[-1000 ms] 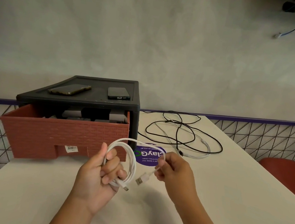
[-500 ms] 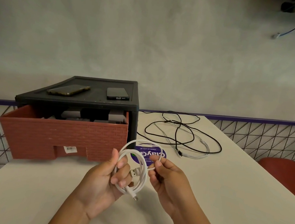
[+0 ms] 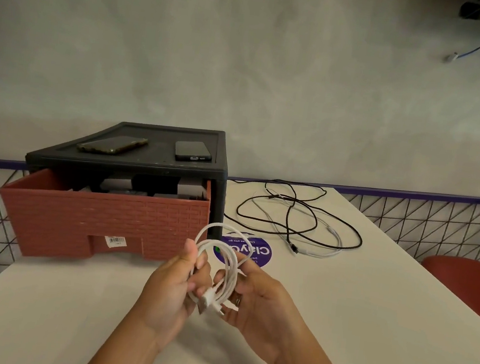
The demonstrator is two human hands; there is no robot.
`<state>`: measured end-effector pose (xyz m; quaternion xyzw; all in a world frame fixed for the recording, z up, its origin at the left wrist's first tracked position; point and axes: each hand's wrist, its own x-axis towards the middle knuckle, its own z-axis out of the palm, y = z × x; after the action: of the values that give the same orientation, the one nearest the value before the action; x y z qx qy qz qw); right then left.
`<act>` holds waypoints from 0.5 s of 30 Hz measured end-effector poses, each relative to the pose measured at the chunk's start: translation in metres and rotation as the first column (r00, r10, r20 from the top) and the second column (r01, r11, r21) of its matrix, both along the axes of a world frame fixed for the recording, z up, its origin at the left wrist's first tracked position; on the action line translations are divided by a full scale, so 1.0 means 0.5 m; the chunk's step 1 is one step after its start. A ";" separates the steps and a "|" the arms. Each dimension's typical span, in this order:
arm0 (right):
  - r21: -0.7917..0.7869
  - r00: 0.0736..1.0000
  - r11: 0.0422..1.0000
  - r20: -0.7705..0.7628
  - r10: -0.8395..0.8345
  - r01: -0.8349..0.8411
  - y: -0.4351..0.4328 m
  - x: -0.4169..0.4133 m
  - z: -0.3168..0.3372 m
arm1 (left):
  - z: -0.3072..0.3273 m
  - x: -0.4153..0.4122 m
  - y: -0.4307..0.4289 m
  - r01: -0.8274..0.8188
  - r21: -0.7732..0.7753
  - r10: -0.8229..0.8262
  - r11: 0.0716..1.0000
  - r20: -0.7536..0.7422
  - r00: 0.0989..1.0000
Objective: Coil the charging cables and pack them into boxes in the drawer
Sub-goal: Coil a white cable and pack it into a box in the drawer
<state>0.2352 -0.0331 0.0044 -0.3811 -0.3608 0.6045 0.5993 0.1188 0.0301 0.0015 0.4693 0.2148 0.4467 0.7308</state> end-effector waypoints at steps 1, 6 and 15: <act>-0.007 0.999 1.000 0.032 0.003 -0.002 0.001 -0.005 -0.003 | -0.005 0.003 -0.001 -0.021 0.054 0.024 0.998 -0.044 0.999; 0.005 0.964 0.996 0.250 -0.088 0.090 0.009 -0.015 -0.012 | -0.013 0.010 -0.004 -0.062 0.180 0.088 0.982 -0.140 0.986; -0.101 0.894 0.987 0.444 -0.068 0.125 0.010 -0.013 -0.015 | -0.016 0.009 0.003 -0.107 0.231 0.146 0.967 -0.158 0.977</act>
<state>0.2287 -0.0279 -0.0033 -0.5621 -0.4282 0.4943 0.5063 0.1232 0.0314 -0.0063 0.5701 0.2562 0.4712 0.6223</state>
